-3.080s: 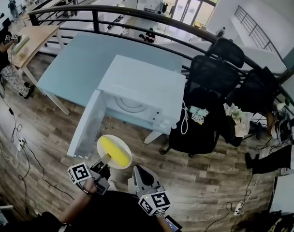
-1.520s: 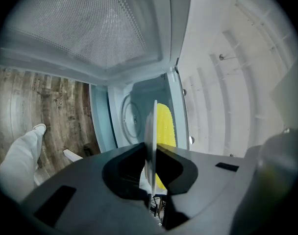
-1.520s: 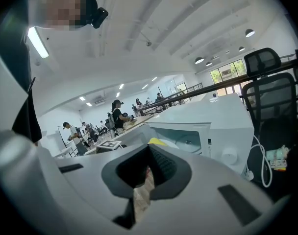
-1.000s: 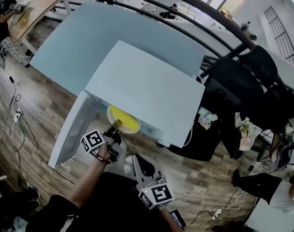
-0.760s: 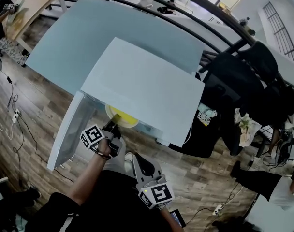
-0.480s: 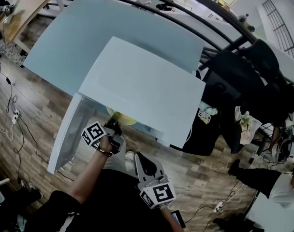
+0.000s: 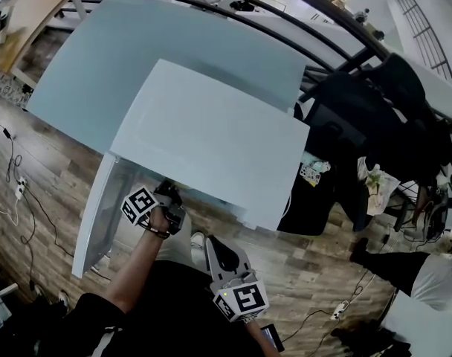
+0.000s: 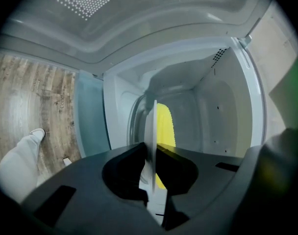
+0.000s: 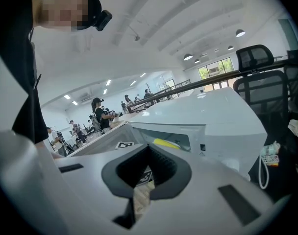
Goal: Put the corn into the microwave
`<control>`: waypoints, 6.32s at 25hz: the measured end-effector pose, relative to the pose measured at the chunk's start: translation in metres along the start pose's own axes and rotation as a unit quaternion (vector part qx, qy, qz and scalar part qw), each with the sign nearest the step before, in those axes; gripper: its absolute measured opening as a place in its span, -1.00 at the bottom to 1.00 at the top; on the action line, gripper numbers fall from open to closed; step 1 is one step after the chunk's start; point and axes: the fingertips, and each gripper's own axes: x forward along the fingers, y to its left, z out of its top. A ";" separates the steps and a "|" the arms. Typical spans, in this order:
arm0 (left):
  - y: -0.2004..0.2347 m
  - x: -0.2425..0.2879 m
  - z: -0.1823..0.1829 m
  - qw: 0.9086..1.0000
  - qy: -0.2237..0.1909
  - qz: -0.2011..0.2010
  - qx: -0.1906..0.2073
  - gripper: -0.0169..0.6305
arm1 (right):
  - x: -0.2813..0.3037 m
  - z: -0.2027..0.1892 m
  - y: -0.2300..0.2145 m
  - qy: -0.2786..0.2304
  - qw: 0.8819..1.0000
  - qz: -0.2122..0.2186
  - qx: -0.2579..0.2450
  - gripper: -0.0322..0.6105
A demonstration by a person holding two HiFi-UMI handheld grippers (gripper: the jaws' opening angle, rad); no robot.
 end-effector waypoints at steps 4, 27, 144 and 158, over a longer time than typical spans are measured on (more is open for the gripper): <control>0.002 0.006 0.003 1.000 -0.004 0.003 -0.003 -0.84 | 0.004 -0.001 -0.001 0.002 1.000 -0.001 0.005 -0.88; -0.010 0.022 0.000 0.994 0.014 0.055 0.091 -0.73 | 0.010 -0.006 -0.003 0.009 1.000 -0.004 0.017 -0.88; -0.189 -0.298 -0.132 0.807 -0.085 -0.104 0.575 -0.94 | -0.135 -0.002 0.027 -0.120 0.992 0.029 -0.040 -0.88; -0.178 -0.308 -0.142 0.817 -0.081 -0.095 0.563 -0.94 | -0.133 -0.012 0.049 -0.107 0.990 0.066 -0.062 -0.88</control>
